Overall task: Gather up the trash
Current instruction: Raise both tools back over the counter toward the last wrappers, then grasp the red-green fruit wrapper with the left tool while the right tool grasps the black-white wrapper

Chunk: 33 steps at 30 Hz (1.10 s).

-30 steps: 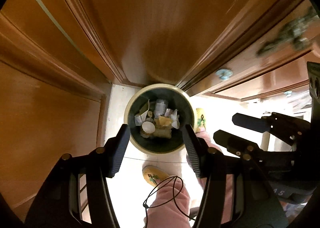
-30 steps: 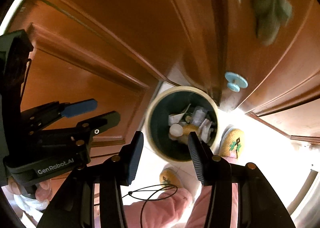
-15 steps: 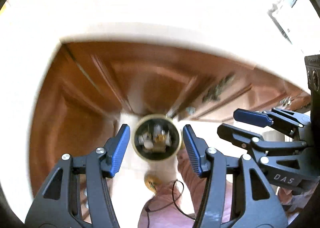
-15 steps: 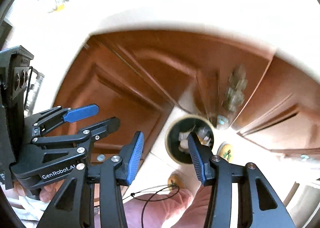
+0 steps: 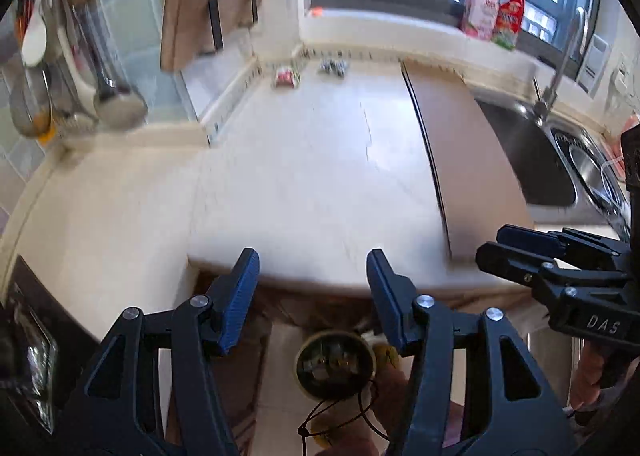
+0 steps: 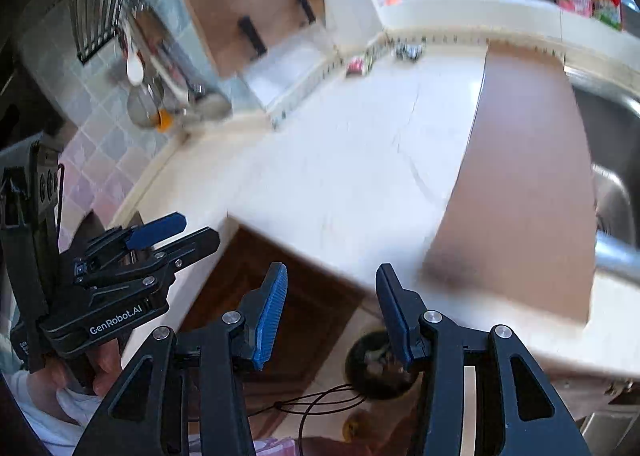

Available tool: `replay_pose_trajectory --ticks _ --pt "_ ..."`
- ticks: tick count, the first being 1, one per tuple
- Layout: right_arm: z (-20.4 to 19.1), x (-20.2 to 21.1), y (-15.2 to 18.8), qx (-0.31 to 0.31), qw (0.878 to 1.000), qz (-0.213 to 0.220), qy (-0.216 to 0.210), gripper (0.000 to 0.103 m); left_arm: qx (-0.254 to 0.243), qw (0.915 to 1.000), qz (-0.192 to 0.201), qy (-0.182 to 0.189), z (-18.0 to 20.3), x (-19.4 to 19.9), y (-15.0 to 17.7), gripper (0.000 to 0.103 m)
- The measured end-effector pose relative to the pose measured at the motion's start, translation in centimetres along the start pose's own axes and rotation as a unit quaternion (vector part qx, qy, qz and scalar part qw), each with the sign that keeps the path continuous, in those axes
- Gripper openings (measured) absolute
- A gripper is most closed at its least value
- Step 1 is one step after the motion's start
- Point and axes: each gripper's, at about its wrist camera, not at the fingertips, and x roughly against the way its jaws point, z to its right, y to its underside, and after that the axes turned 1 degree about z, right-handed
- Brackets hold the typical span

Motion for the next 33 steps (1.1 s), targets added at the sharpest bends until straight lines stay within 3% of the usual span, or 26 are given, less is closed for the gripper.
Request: replay_pose_trajectory --ticks 7,14,19,25,33 --pt "3.8 0.0 -8.9 -0.017 1.0 0.007 -0.008 0.048 -0.002 0.9992 0.021 -0.035 2.1 -2.1 -7.9 0.06" --pt "8.2 -4.0 -22.0 -0.036 0.999 -0.009 -0.026 0.051 0.005 0.9968 0.034 -0.072 3.8 -8.1 -16.6 0.061" --pt "11.1 -8.2 -31.3 -0.036 0.999 -0.013 -0.034 0.051 0.017 0.9934 0.028 -0.11 3.9 -14.9 -22.4 0.061" --pt "14.4 -16.9 -39.7 -0.038 0.997 -0.044 -0.04 0.051 0.066 0.9898 0.008 -0.126 2.0 -23.1 -25.2 0.061" --pt "17.2 -28.7 -43.5 -0.031 0.995 -0.086 -0.042 0.051 0.123 0.9829 -0.023 -0.136 -0.9 -32.0 -26.2 0.061"
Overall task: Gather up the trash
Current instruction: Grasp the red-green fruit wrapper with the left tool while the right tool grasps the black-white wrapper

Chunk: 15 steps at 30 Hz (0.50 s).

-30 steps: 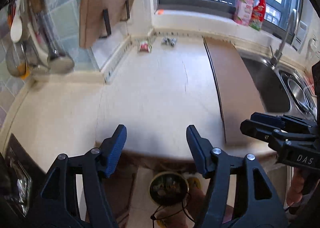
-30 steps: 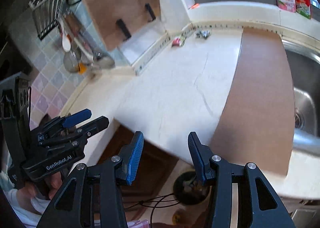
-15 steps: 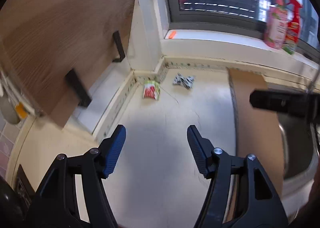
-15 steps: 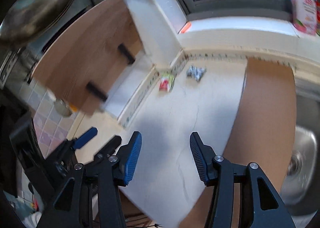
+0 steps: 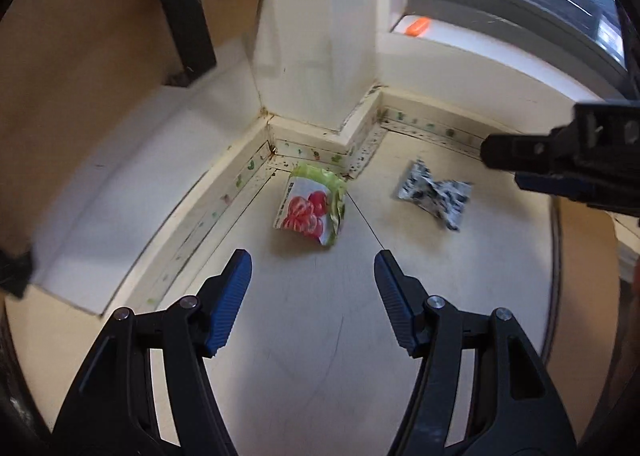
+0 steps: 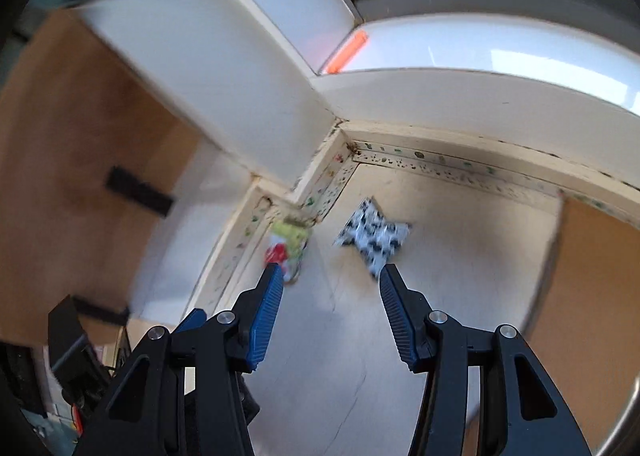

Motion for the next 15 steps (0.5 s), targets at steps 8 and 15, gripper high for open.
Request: replay_pose_trajectory --ticks 8,15 --pt "1.5 -8.1 -2.4 0.036 0.998 -0.045 0.008 0.051 0.027 0.9996 -0.012 0.0 -0.5 -4.5 -1.0 0.061" --pt "1.3 -10.8 -2.6 0.095 0.992 -0.079 0.015 0.054 0.041 0.999 -0.02 -0.002 -1.3 -6.4 -1.7 0.061"
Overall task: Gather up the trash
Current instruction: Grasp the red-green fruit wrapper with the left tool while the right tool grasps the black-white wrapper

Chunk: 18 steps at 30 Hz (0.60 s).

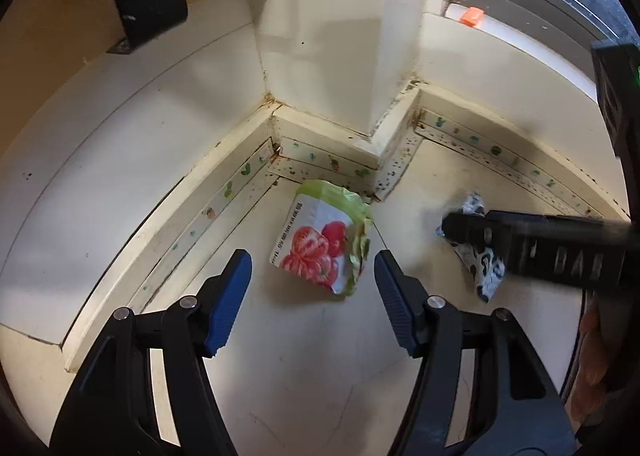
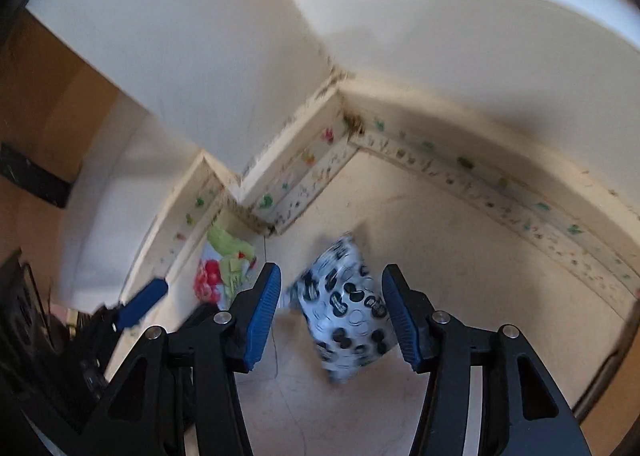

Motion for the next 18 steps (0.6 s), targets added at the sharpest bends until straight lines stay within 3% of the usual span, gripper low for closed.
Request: replay_pose_trajectory --ticks 4,7,18 --pt "-0.3 -0.2 0.6 0.043 0.999 0.012 0.019 0.053 0.007 1.0 -0.002 -0.005 -0.1 -1.2 -0.4 0.061" --pt "-0.3 0.0 1.3 0.06 0.998 0.012 0.032 0.042 0.015 0.9999 -0.005 0.001 -0.2 -2.0 -0.7 0.061" --pt "-0.6 2.0 4.5 0.061 0.998 0.025 0.023 0.039 0.037 0.9992 -0.013 0.004 0.1 -5.2 -1.0 0.062"
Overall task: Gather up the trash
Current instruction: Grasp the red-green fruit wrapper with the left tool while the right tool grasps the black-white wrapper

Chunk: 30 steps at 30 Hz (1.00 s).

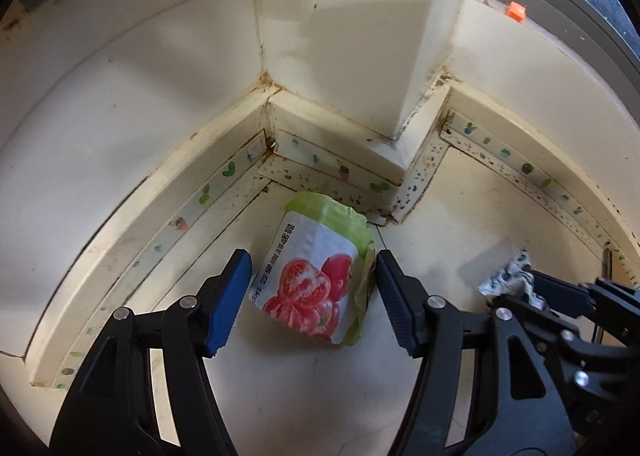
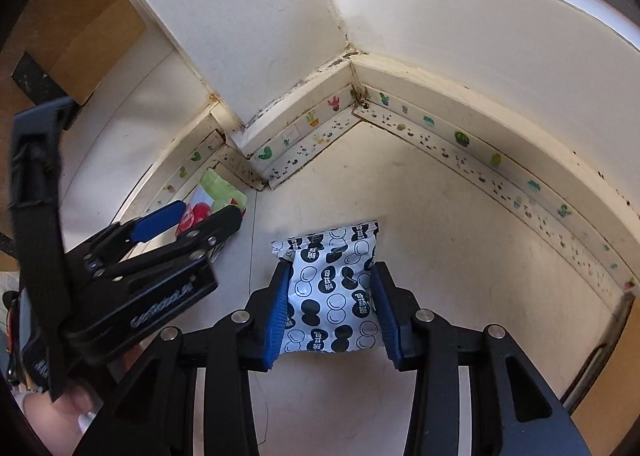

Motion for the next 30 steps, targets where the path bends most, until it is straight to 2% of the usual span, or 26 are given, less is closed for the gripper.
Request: replay_pose_trajectory --ticks 5,7,9,14,15,16,23,30 --pt "-0.1 0.0 0.1 -0.001 1.0 0.005 0.002 0.039 -0.001 1.0 0.007 -0.001 0.5 -0.7 0.0 0.062" --pt "0.0 0.2 0.2 -0.003 1.0 0.006 0.003 0.038 -0.002 0.9999 0.013 0.001 0.6 -0.8 0.2 0.057" --pt "-0.2 0.2 0.4 -0.001 1.0 0.009 0.008 0.038 -0.003 0.9998 0.017 0.001 0.7 -0.7 0.6 0.047" --pt "-0.1 0.2 0.4 -0.005 1.0 0.013 0.014 0.038 -0.017 0.9995 0.026 0.001 1.4 -0.5 1.7 0.03" --pt "-0.2 0.1 0.4 -0.007 1.0 0.014 0.015 0.038 -0.019 0.9995 0.027 0.002 1.6 -0.4 1.9 0.02" --pt "-0.2 0.1 0.4 -0.008 1.0 0.015 0.016 0.038 -0.021 0.9994 0.027 0.003 1.7 -0.4 2.1 0.018" --pt "-0.8 0.2 1.1 -0.02 0.999 0.017 0.023 0.036 -0.018 0.9994 0.013 0.026 1.5 0.0 3.5 0.016" --pt "-2.0 1.7 3.3 -0.037 0.999 0.02 0.023 0.035 -0.011 0.9974 0.002 0.072 0.9 2.7 4.8 0.016"
